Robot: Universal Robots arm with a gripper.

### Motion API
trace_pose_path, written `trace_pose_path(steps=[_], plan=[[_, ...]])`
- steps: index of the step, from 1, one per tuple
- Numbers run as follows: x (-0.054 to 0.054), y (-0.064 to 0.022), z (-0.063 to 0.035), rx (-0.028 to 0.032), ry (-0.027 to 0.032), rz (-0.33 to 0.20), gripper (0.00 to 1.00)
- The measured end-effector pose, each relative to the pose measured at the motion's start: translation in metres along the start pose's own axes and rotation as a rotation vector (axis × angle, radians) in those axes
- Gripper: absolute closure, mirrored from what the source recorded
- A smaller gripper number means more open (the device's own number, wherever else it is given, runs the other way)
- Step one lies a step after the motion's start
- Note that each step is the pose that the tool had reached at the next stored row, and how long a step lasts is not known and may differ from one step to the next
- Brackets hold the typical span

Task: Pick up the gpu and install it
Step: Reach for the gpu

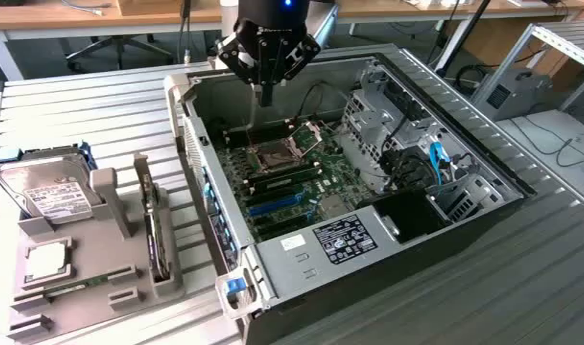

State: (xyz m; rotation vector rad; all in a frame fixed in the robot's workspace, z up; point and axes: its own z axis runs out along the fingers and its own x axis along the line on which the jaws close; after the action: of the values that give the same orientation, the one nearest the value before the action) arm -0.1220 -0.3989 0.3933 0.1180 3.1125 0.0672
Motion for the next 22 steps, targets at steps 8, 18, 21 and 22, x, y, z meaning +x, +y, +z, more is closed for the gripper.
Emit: trace_pose_path(steps=[8, 18, 21, 22], plan=[[0.006, -0.0005, -0.0002, 0.0001, 0.0000, 0.000, 0.89], [0.014, -0.0011, -0.0004, 0.0000, -0.0001, 0.000, 0.89], [0.016, -0.0012, -0.0004, 0.0000, 0.0000, 0.000, 0.89], [0.017, -0.0012, -0.0005, 0.0000, 0.0000, 0.000, 0.89]])
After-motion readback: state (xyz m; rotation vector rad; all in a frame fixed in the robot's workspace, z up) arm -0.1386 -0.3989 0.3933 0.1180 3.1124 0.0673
